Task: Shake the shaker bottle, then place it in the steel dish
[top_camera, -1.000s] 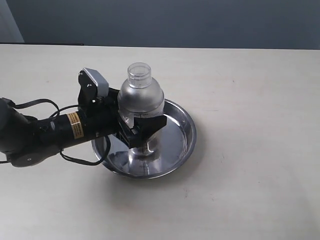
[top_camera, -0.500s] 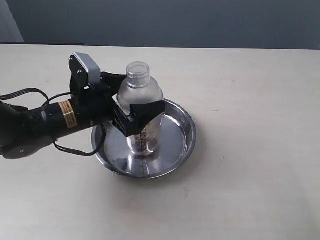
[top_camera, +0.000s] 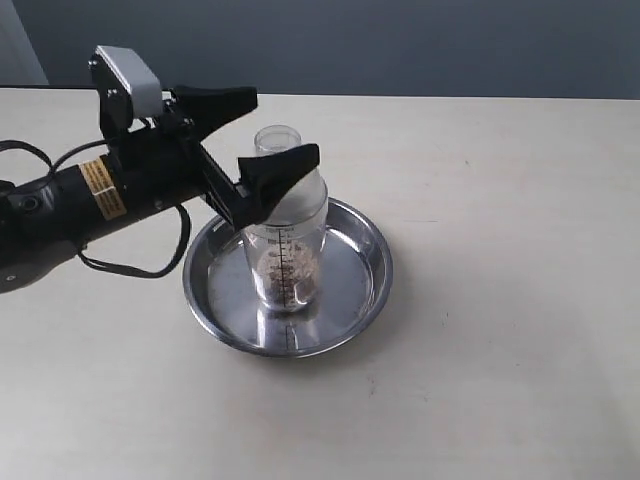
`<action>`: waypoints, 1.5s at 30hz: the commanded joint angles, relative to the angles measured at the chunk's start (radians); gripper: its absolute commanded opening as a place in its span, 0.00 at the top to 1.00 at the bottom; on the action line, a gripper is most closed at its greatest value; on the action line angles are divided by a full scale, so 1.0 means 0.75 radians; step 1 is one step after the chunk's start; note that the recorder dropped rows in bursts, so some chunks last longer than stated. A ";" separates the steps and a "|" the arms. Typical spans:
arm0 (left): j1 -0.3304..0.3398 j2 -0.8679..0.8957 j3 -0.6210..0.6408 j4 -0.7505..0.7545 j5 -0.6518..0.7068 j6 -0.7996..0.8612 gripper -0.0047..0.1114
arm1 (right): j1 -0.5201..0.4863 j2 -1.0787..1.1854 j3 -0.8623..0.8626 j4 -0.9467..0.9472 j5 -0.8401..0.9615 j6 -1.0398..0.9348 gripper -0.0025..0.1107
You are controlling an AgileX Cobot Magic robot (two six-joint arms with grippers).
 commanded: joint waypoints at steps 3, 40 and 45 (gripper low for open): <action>0.049 -0.204 -0.005 -0.017 0.109 -0.015 0.17 | -0.005 -0.006 0.002 0.001 -0.016 -0.002 0.99; 0.055 -1.988 0.629 -0.075 1.711 -0.624 0.96 | -0.005 -0.006 0.002 0.001 -0.016 -0.002 0.99; 0.055 -2.115 0.724 -0.753 1.750 0.182 0.96 | -0.005 -0.006 0.002 0.001 -0.016 -0.002 0.99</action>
